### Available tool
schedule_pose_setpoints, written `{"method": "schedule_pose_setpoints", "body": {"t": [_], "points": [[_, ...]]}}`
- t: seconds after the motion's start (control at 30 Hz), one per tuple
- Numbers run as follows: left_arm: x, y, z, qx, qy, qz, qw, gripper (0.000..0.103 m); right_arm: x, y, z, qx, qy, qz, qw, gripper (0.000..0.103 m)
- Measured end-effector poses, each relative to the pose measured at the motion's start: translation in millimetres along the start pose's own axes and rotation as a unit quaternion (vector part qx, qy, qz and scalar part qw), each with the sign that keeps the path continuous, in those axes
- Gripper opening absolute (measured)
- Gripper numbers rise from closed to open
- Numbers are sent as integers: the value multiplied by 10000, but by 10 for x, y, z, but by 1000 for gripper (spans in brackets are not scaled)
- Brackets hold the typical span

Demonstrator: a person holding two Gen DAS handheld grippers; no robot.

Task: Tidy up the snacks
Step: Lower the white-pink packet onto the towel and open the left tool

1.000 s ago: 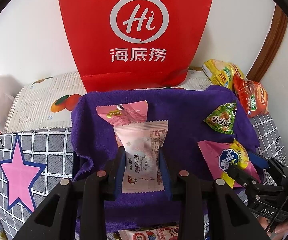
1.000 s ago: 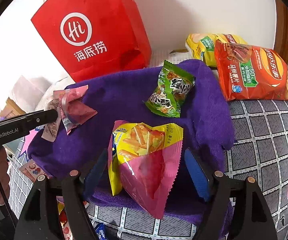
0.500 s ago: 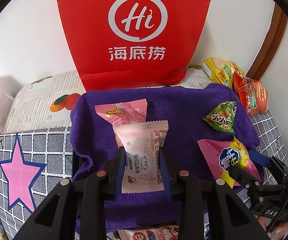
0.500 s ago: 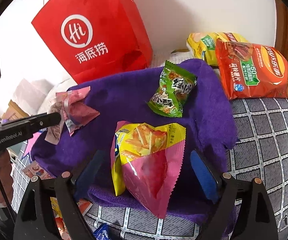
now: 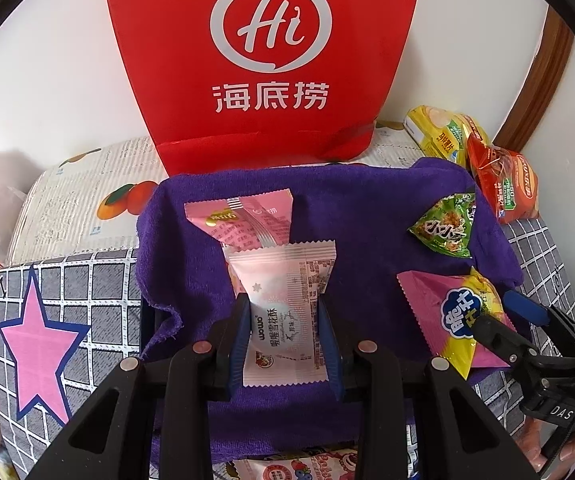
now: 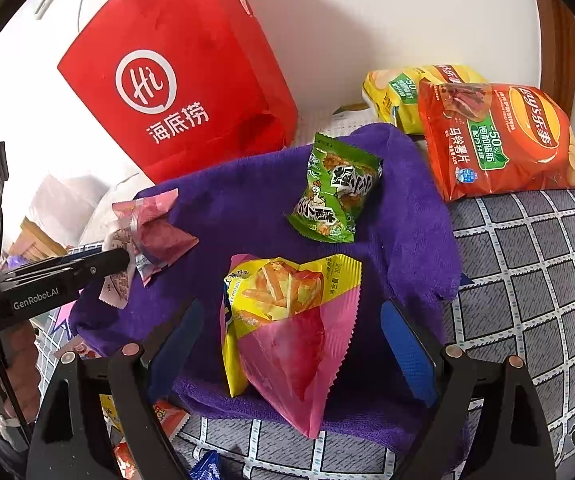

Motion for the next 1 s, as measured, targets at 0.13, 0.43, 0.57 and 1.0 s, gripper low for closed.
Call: {"method": "schedule_pose_setpoints", "body": {"t": [0.13,0.43,0.57,1.0], "points": [[-12,33,-54,25,149,57,9999,31,-6,5,-3,-3,3,-14,10000,90],[0,56,-30,69,129,106,9998,44,-4,12,0,8,-6,-15,10000,90],[21,62,10,67,81,127,9999,45,-7,23,11,-3,-21,-5,10000,90],[68,65,236,-115,-151,156,9997,48,9,152,338,95,-327,82,9994,89]]}}
Point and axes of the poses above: each gripper's, at about its wrist camera, not at the fingertips, and z roughly against the way its jaws point, y to its left, x to its top, the point moved 5 cm from there along -z, roughly the way its jaws point
